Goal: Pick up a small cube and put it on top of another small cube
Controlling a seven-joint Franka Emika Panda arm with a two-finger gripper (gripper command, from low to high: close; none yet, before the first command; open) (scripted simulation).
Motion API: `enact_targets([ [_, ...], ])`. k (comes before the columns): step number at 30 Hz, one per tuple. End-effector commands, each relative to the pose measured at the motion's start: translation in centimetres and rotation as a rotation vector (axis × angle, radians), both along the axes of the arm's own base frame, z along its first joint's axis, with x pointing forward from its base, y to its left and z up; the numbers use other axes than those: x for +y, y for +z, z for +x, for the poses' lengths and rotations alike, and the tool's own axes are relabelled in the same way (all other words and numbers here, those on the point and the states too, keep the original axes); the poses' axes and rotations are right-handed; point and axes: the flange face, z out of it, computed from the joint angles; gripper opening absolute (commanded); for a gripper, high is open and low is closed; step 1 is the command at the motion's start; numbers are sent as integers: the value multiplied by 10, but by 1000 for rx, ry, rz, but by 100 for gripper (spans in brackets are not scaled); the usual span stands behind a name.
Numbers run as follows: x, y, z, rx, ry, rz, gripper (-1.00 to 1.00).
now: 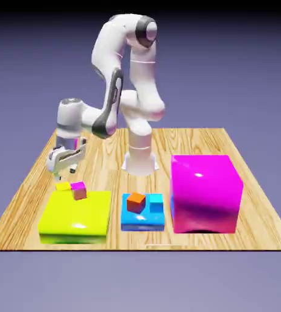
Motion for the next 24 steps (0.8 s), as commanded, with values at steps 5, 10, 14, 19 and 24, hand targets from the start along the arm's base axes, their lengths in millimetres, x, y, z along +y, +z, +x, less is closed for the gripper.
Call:
enact_targets([
  [5, -25, -31, -35, 40, -318, 86, 0],
  [10, -38, -50, -61, 67, -523, 137, 0],
  [14, -40, -91, -60, 66, -524, 138, 0],
  [19, -38, -120, -61, 67, -523, 137, -100],
  [24, -39, -67, -60, 66, -524, 138, -100],
])
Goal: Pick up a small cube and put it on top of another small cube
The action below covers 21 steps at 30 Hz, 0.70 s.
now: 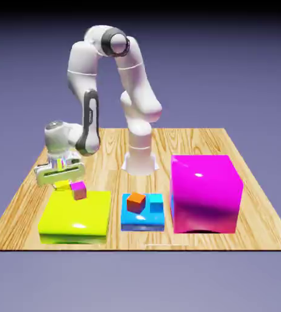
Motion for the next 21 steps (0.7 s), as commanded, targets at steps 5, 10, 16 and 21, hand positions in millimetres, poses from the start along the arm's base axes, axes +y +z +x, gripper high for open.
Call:
enact_targets([
  [5, 17, 56, 39, 1, 213, -1, -100],
  [10, 59, 118, 93, 1, 542, -2, -100],
  [16, 93, 141, 119, 4, 746, -2, -100],
  [21, 94, 85, 119, 2, 747, -1, 100],
])
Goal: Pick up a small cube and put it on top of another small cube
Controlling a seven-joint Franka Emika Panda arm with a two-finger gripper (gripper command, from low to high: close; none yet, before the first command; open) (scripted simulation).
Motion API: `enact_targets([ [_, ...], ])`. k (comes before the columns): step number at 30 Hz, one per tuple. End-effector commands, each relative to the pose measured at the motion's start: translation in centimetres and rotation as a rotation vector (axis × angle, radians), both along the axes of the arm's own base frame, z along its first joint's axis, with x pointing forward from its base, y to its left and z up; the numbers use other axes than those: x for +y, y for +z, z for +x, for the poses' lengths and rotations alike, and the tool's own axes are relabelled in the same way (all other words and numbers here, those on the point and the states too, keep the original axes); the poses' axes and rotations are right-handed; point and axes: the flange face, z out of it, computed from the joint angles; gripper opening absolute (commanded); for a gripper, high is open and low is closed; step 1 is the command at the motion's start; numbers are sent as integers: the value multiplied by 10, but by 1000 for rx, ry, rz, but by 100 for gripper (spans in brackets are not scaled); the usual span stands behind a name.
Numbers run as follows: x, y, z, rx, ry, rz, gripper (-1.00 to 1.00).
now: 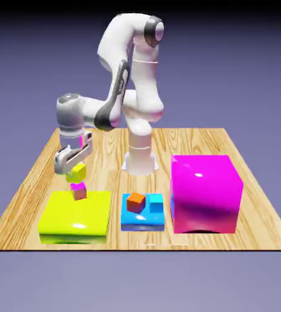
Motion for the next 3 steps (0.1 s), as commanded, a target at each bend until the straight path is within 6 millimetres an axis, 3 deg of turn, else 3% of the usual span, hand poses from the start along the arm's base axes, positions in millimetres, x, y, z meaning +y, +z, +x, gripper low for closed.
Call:
enact_targets([
  [1, 0, 0, 0, 0, 0, 0, 100],
  [3, -2, 28, 1, 2, -1, -2, 100],
])
